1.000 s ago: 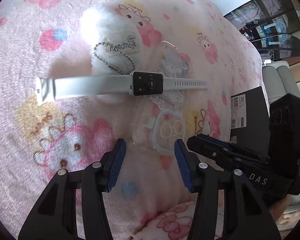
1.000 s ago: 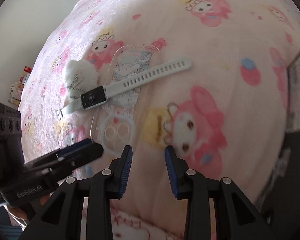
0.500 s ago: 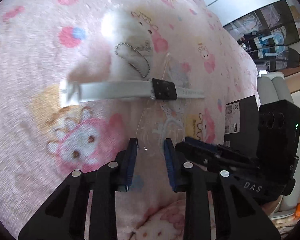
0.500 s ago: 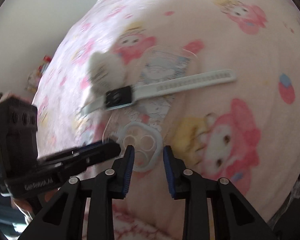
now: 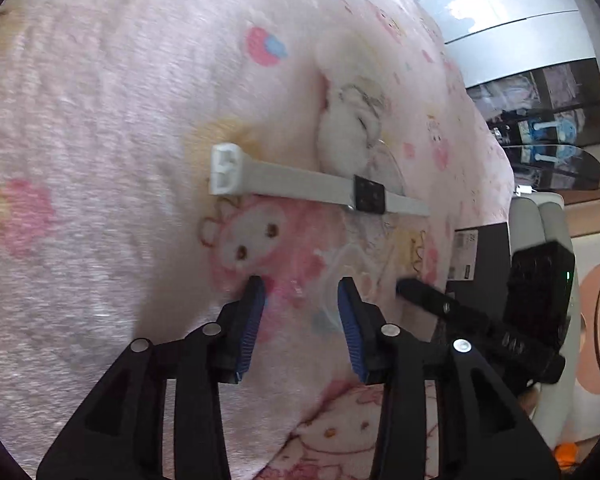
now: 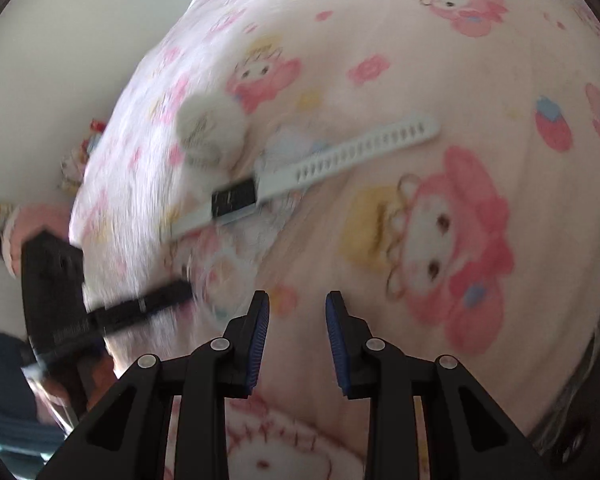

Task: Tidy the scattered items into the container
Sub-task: 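Grasp the clear phone case with the right gripper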

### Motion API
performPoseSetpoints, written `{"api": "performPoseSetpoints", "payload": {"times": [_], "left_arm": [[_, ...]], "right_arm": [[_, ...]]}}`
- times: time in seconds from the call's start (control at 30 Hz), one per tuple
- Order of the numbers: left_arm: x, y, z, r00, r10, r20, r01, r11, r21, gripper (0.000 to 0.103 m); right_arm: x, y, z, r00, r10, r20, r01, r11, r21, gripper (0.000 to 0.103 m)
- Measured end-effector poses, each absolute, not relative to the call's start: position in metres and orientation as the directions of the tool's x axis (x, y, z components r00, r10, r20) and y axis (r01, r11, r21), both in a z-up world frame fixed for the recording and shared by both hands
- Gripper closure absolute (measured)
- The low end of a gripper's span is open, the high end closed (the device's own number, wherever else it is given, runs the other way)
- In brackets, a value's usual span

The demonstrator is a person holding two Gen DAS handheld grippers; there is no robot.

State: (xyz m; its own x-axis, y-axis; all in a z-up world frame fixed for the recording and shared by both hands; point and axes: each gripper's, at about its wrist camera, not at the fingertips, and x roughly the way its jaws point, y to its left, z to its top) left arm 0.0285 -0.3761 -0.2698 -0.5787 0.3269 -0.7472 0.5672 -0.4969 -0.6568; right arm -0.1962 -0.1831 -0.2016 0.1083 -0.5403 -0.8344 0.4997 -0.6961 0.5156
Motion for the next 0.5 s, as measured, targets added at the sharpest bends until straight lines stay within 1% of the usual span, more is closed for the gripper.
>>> {"api": "performPoseSetpoints", "payload": {"times": [0.1,0.13,0.23,0.33,0.43,0.5], "left_arm": [[0.019,-0.374,-0.272,-0.565,0.321,-0.760,0.572,-0.512,-0.641,0.064],[0.016,-0.374,-0.272,-0.554,0.309,-0.773,0.582,-0.520,-0.625,0.067],[0.014,-0.380,-0.266,-0.559,0.300,-0.773,0.595,-0.505,-0.625,0.071],[0.025,-0.390,-0.254,-0.562,0.251,-0.788,0.610,-0.518,-0.600,0.072],[0.033,-0.402,-0.248,-0.551,0.207,-0.808,0.637,-0.522,-0.568,0.073],[0.037,-0.407,-0.247,-0.553,0.191,-0.811,0.647,-0.514,-0.563,0.073]], "right_arm": [[-0.216,-0.189,-0.194,0.022,-0.547,-0.837,0.494,-0.722,0.484,0.077],[-0.220,-0.191,-0.192,0.003,-0.540,-0.841,0.499,-0.728,0.470,0.077],[-0.233,-0.206,-0.202,-0.003,-0.474,-0.881,0.508,-0.760,0.406,0.077],[-0.242,-0.214,-0.199,-0.014,-0.498,-0.867,0.510,-0.749,0.423,0.077],[-0.249,-0.222,-0.185,-0.101,-0.510,-0.854,0.537,-0.751,0.385,0.077],[-0.255,-0.227,-0.185,-0.102,-0.522,-0.847,0.536,-0.746,0.395,0.077]]}}
